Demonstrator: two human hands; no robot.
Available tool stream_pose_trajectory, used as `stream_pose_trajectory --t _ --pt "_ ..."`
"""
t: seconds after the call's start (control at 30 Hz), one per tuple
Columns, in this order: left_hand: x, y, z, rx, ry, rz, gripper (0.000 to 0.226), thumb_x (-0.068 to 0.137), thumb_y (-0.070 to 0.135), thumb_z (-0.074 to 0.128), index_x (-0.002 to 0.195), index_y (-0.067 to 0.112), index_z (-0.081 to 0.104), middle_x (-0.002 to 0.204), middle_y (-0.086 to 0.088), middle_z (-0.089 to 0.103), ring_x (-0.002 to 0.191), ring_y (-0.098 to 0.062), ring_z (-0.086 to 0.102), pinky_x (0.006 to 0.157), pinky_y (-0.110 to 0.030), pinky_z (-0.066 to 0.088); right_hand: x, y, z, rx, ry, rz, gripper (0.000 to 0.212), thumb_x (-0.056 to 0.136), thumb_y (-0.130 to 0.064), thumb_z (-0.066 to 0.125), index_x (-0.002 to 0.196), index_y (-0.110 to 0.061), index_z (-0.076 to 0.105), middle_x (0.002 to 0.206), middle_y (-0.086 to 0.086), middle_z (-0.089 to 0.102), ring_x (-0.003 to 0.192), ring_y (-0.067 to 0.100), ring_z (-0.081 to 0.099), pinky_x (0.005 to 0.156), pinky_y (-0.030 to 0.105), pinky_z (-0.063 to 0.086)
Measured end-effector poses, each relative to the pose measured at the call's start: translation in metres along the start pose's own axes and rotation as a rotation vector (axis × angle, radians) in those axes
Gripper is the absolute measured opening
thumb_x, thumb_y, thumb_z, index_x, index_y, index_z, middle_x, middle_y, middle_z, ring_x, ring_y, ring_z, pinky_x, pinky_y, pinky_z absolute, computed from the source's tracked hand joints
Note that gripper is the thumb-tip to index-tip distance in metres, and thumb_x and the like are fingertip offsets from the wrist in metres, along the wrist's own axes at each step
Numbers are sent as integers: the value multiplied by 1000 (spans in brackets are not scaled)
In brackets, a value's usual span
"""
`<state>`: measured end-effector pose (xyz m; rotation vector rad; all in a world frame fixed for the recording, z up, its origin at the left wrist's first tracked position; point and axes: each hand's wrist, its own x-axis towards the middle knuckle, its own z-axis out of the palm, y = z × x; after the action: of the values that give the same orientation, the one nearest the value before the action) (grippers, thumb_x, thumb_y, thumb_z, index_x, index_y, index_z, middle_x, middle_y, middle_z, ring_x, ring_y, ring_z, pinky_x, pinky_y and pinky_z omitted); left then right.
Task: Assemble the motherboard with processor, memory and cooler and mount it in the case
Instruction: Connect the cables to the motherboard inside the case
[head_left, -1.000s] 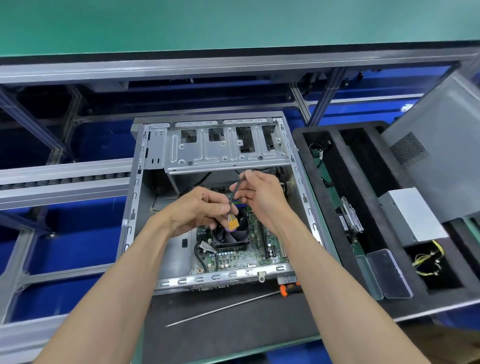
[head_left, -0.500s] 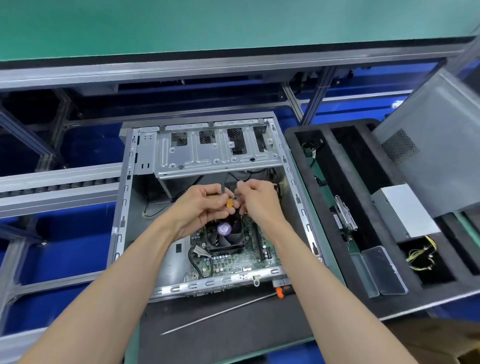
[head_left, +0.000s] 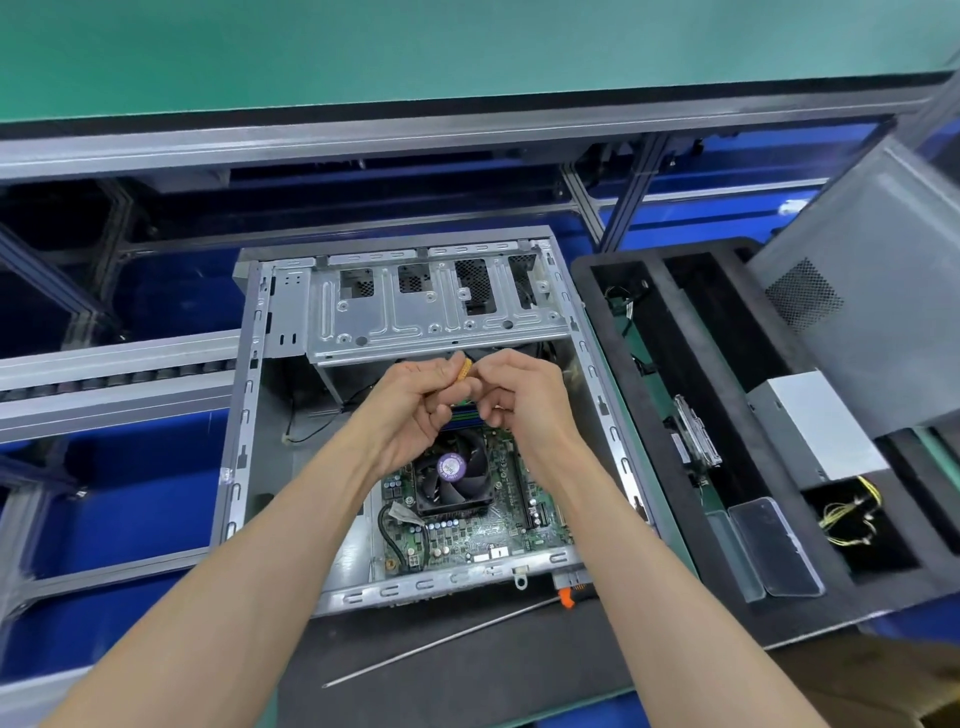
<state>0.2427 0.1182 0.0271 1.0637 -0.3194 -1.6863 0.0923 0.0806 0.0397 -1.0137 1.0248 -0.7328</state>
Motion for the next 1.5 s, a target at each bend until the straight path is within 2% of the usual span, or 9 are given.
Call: stream_pose_trajectory --t 0.43,0.6,1.0,1.07,1.13,1.2,1.3,1.4,1.5 --pt "1 -1 -2 -164 -59 -36 25 98 10 59 86 2 80 71 -9 74 55 -5 70 45 -11 52 -2 -2 1 140 -86 -97 16 89 -11 70 73 -9 67 67 8 60 55 15 46 53 26 35" --pt "0 -2 1 -71 -82 -12 21 83 24 69 86 6 80 72 -6 75 57 -5 71 44 -13 52 -2 -4 2 146 -71 -72 18 89 -8 68 72 -9 65 64 7 60 53 14 45 53 25 34" --pt "0 -2 2 22 -60 19 19 78 28 75 83 10 79 74 -5 75 56 -4 69 43 -14 50 2 0 -2 164 -43 -27 16 86 -5 65 71 -10 64 62 7 61 49 14 47 48 24 33" --pt "0 -1 0 56 -62 11 16 78 29 76 79 13 78 75 -6 76 58 -6 71 45 -15 52 3 2 -2 29 30 14 14 82 -5 62 69 -6 64 58 8 60 46 16 47 47 26 32" --pt "1 2 -4 105 -42 0 14 77 29 78 78 15 77 77 -9 76 60 -8 71 47 -16 52 1 5 -3 -382 78 37 14 75 -9 58 65 0 64 54 9 63 43 17 48 49 29 37" --pt "1 6 -10 168 -25 -5 13 76 28 79 78 15 78 80 -12 75 60 -9 71 48 -14 52 -4 10 0 -776 -55 46 18 72 -13 58 65 2 67 55 13 66 44 16 51 51 32 45" --pt "4 11 -14 259 -45 -30 17 74 23 81 87 12 79 91 -18 75 63 -11 71 55 -15 55 -19 14 16 -1014 -388 25 21 76 -19 59 63 -6 69 55 9 66 49 12 54 54 28 50" --pt "11 9 -10 425 -71 -36 20 72 25 81 89 15 80 92 -15 75 67 -11 70 60 -16 56 -31 20 38 -1209 -476 -204 13 77 -24 59 67 -18 66 69 6 65 69 26 58 66 33 52" --pt "20 5 1 689 -178 9 3 86 18 75 87 20 77 87 -4 75 77 -8 68 69 -15 52 -41 27 61 -1367 -546 -416 14 78 -28 60 87 -20 67 88 13 67 77 38 60 64 37 45"
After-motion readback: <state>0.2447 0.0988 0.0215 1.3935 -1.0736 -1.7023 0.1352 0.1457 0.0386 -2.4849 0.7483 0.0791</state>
